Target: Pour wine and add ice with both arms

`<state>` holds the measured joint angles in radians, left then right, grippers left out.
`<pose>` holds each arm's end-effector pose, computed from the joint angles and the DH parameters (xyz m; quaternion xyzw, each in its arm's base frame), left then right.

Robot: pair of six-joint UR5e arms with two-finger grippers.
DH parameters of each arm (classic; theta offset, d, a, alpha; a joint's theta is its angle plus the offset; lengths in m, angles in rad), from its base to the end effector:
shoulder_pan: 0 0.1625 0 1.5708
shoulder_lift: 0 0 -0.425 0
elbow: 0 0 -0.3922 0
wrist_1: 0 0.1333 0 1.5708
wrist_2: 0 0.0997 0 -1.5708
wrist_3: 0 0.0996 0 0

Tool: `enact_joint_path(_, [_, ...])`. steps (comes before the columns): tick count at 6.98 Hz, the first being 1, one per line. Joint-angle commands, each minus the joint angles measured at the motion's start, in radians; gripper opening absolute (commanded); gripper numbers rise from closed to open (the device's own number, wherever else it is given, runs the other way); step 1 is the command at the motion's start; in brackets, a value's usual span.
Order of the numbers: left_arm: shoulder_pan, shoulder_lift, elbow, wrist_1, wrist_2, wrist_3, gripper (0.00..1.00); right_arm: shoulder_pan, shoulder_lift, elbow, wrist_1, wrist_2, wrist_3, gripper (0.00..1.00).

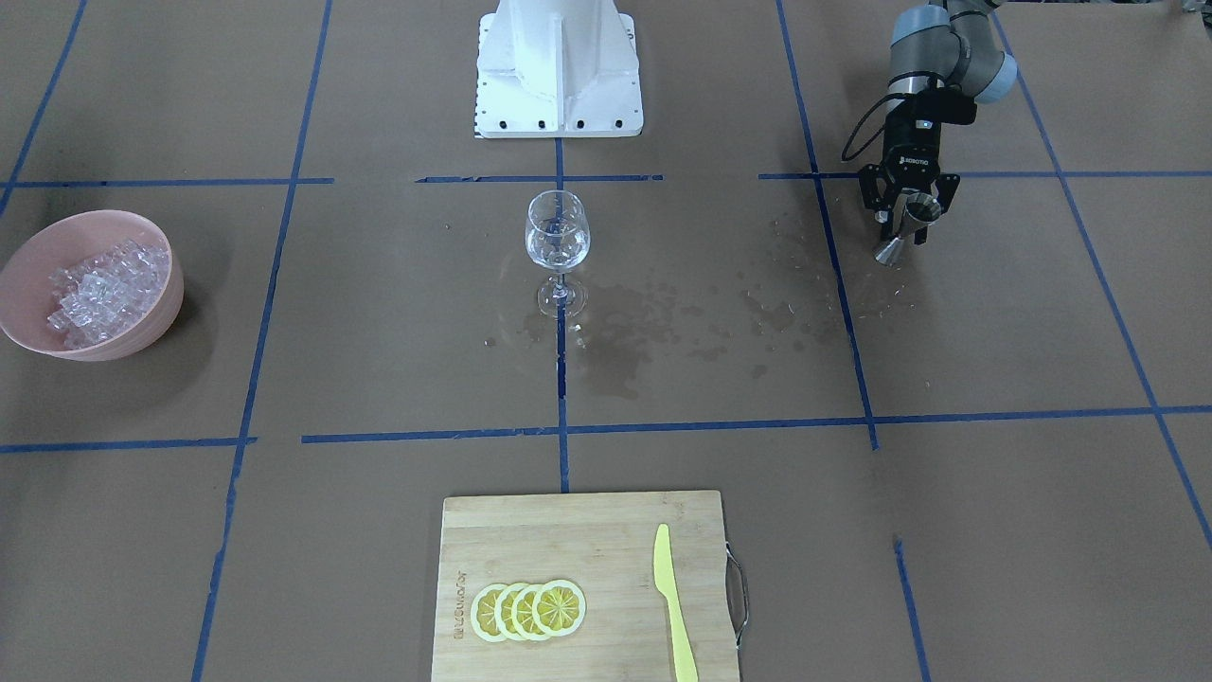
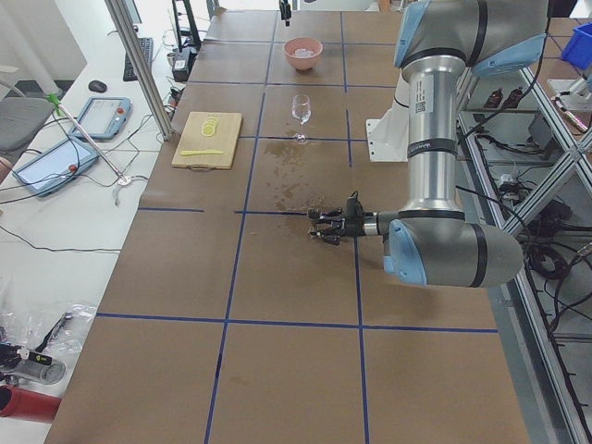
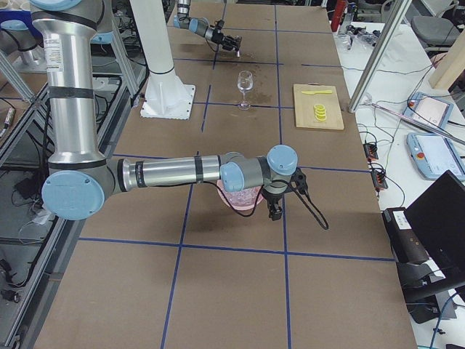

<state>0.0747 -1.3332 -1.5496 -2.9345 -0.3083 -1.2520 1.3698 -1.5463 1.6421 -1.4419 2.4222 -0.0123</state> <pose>0.3669 -0.2014 0.6004 0.5502 0.3593 -0.1694 0.7345 -0.0451 -0.5140 0.5916 0.0630 -0.4181 -0.1424 0.8949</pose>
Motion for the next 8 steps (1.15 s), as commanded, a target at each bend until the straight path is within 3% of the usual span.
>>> enact_joint_path(1, [-0.003, 0.000, -0.003, 0.000, 0.001, 0.002, 0.36, 0.000, 0.000, -0.001, -0.002, 0.000, 0.000, 1.00])
enact_joint_path(2, [-0.007, 0.000, -0.003, 0.000, 0.001, 0.002, 0.29, 0.000, 0.000, -0.001, 0.000, 0.000, 0.000, 1.00])
enact_joint_path(3, [-0.013, 0.000, -0.004, -0.002, 0.003, 0.002, 0.09, 0.000, 0.000, -0.001, 0.000, 0.000, 0.000, 1.00])
enact_joint_path(4, [-0.013, 0.003, -0.007, -0.015, 0.001, 0.005, 0.00, 0.000, 0.002, -0.001, 0.000, 0.000, 0.000, 1.00])
enact_joint_path(5, [-0.022, 0.002, -0.027, -0.062, 0.001, 0.152, 0.00, 0.000, 0.005, -0.001, 0.000, 0.000, 0.000, 1.00])
enact_joint_path(6, [-0.026, -0.018, -0.047, -0.271, 0.003, 0.333, 0.00, 0.000, 0.021, 0.002, 0.000, 0.000, 0.000, 1.00])
enact_joint_path(8, [-0.027, -0.064, -0.053, -0.351, 0.001, 0.457, 0.00, 0.000, 0.038, 0.008, 0.000, 0.000, 0.002, 1.00])
